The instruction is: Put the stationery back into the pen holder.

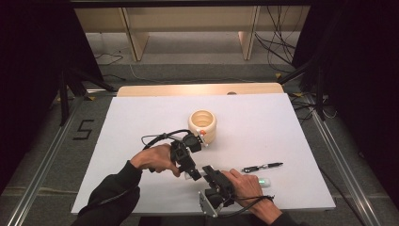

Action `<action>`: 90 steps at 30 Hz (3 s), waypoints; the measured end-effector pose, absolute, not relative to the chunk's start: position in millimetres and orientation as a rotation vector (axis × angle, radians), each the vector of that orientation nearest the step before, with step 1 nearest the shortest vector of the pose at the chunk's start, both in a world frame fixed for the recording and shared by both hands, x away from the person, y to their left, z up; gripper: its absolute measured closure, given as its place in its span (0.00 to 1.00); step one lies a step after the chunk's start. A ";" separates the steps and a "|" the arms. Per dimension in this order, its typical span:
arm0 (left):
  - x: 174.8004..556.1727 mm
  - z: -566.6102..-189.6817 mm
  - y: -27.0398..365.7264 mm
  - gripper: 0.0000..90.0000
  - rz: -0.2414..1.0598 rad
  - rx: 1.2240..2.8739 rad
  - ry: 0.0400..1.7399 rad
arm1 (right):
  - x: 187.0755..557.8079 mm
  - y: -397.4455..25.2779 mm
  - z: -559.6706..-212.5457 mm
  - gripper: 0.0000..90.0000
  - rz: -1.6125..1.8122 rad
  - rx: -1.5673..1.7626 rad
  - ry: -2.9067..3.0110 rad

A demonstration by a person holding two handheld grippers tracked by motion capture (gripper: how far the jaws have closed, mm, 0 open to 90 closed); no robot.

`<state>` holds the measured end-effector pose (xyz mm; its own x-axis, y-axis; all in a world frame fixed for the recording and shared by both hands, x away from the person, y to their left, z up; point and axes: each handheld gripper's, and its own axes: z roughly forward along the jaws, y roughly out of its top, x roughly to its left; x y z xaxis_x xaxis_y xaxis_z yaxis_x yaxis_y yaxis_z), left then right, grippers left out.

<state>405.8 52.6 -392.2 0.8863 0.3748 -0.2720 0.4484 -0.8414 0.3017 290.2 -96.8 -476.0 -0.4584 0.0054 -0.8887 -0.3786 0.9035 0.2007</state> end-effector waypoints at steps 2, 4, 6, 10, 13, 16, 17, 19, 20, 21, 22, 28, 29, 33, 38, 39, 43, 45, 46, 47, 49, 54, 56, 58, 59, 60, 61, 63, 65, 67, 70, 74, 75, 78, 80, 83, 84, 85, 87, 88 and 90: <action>405.8 -387.7 57.3 0.39 -0.244 2.657 0.630 | 292.7 -100.7 -473.6 0.80 0.469 -0.259 2.022; 406.1 -383.6 62.1 0.36 -0.208 2.623 0.645 | 295.1 -105.0 -472.3 0.80 0.499 -0.212 2.036; 406.0 -381.1 66.8 0.33 -0.181 2.575 0.660 | 297.3 -109.4 -469.6 0.80 0.540 -0.148 2.063; 405.8 -377.4 75.8 0.28 -0.113 2.512 0.680 | 305.3 -118.5 -463.1 0.80 0.606 -0.065 2.090; 405.5 -374.6 84.2 0.24 -0.060 2.449 0.690 | 311.8 -125.5 -459.8 0.80 0.651 0.009 2.119; 403.2 -372.2 92.5 0.22 -0.011 2.376 0.698 | 317.4 -132.6 -456.7 0.80 0.700 0.092 2.149; 402.2 -372.2 94.9 0.22 0.010 2.351 0.703 | 319.4 -134.6 -455.5 0.80 0.728 0.130 2.159; 399.7 -372.5 99.4 0.20 0.063 2.296 0.703 | 324.7 -138.8 -451.6 0.80 0.799 0.199 2.180; 398.8 -373.2 101.3 0.20 0.077 2.276 0.710 | 327.3 -141.2 -449.6 0.80 0.842 0.243 2.202; 398.3 -373.9 103.5 0.20 0.093 2.264 0.705 | 329.7 -143.2 -447.4 0.80 0.877 0.286 2.211; 397.4 -374.3 105.8 0.20 0.111 2.246 0.700 | 331.7 -145.1 -445.4 0.80 0.908 0.325 2.217; 392.4 -377.5 118.0 0.20 0.210 2.119 0.708 | 342.2 -156.9 -436.2 0.80 1.089 0.491 2.232; 392.7 -378.2 120.0 0.20 0.204 2.109 0.708 | 343.3 -158.4 -435.4 0.80 1.097 0.508 2.234; 387.6 -382.5 124.9 0.20 0.229 2.053 0.692 | 348.1 -162.6 -432.6 0.80 1.171 0.591 2.245; 378.2 -390.0 130.0 0.20 0.293 1.987 0.701 | 355.8 -166.9 -426.0 0.80 1.269 0.707 2.244; 376.9 -391.5 131.2 0.20 0.302 1.984 0.709 | 357.5 -167.8 -424.9 0.80 1.295 0.725 2.238; 373.3 -394.9 137.1 0.20 0.330 1.960 0.730 | 365.3 -169.9 -420.5 0.80 1.366 0.801 2.217; 371.6 -395.5 140.2 0.20 0.349 1.948 0.739 | 370.0 -171.9 -419.3 0.80 1.404 0.842 2.212; 371.0 -396.0 141.7 0.20 0.355 1.938 0.742 | 371.3 -172.4 -418.7 0.80 1.410 0.860 2.208; 370.3 -396.3 143.3 0.20 0.361 1.931 0.745 | 373.0 -172.5 -418.2 0.80 1.417 0.865 2.201; 369.3 -397.4 146.0 0.20 0.371 1.917 0.753 | 375.4 -172.5 -416.7 0.80 1.433 0.876 2.198; 366.0 -401.9 152.1 0.20 0.381 1.900 0.766 | 381.4 -170.0 -413.9 0.79 1.434 0.902 2.196; 364.8 -404.2 154.7 0.20 0.388 1.893 0.773 | 385.6 -170.0 -414.3 0.80 1.450 0.917 2.188; 364.4 -405.6 157.1 0.20 0.388 1.892 0.783 | 389.7 -169.3 -414.4 0.79 1.458 0.938 2.186; 363.9 -406.4 158.0 0.20 0.392 1.892 0.786 | 391.7 -168.7 -414.1 0.80 1.459 0.945 2.188; 363.3 -407.0 159.0 0.20 0.395 1.890 0.788 | 393.6 -167.4 -413.8 0.80 1.463 0.951 2.185; 362.6 -407.5 159.8 0.20 0.404 1.885 0.790 | 395.4 -166.1 -413.3 0.80 1.469 0.955 2.185; 361.1 -408.4 161.0 0.20 0.410 1.880 0.794 | 399.5 -163.4 -412.2 0.80 1.477 0.962 2.183; 359.7 -408.4 162.2 0.20 0.424 1.878 0.792 | 404.3 -161.3 -411.4 0.79 1.487 0.982 2.179; 358.6 -408.2 163.2 0.20 0.422 1.874 0.797 | 409.0 -159.1 -411.0 0.80 1.496 0.995 2.176; 357.0 -408.9 164.6 0.20 0.432 1.871 0.797 | 415.8 -155.0 -410.5 0.80 1.501 1.007 2.174; 355.1 -411.2 165.3 0.20 0.451 1.890 0.788 | 424.8 -148.7 -408.6 0.79 1.496 1.019 2.167; 354.7 -412.1 165.5 0.20 0.458 1.891 0.788 | 427.2 -147.1 -407.9 0.79 1.491 1.023 2.165; 353.1 -413.8 167.0 0.20 0.461 1.893 0.792 | 434.8 -142.7 -405.8 0.79 1.488 1.030 2.160; 352.3 -413.8 168.9 0.20 0.463 1.882 0.798 | 439.2 -139.4 -404.7 0.79 1.480 1.033 2.160; 351.3 -413.9 171.5 0.20 0.465 1.860 0.812 | 444.7 -133.3 -404.4 0.79 1.470 1.040 2.164; 351.0 -414.0 172.4 0.20 0.467 1.858 0.815 | 446.5 -131.3 -404.5 0.79 1.470 1.043 2.163; 350.7 -414.2 173.1 0.20 0.461 1.854 0.821 | 448.2 -129.4 -404.5 0.79 1.468 1.045 2.164; 350.4 -415.0 174.9 0.20 0.456 1.848 0.828 | 451.8 -125.9 -404.2 0.79 1.470 1.055 2.159; 350.1 -415.7 175.5 0.20 0.457 1.850 0.827 | 453.3 -124.1 -404.2 0.79 1.472 1.066 2.158; 349.2 -416.9 175.7 0.20 0.464 1.851 0.831 | 456.4 -120.6 -404.3 0.79 1.463 1.073 2.155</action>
<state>349.2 175.7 -416.9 0.6889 0.7230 -0.0531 0.3336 -0.2512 0.9086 456.4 -120.6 -404.3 -0.6653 0.7331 0.1414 0.4017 0.1918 0.8955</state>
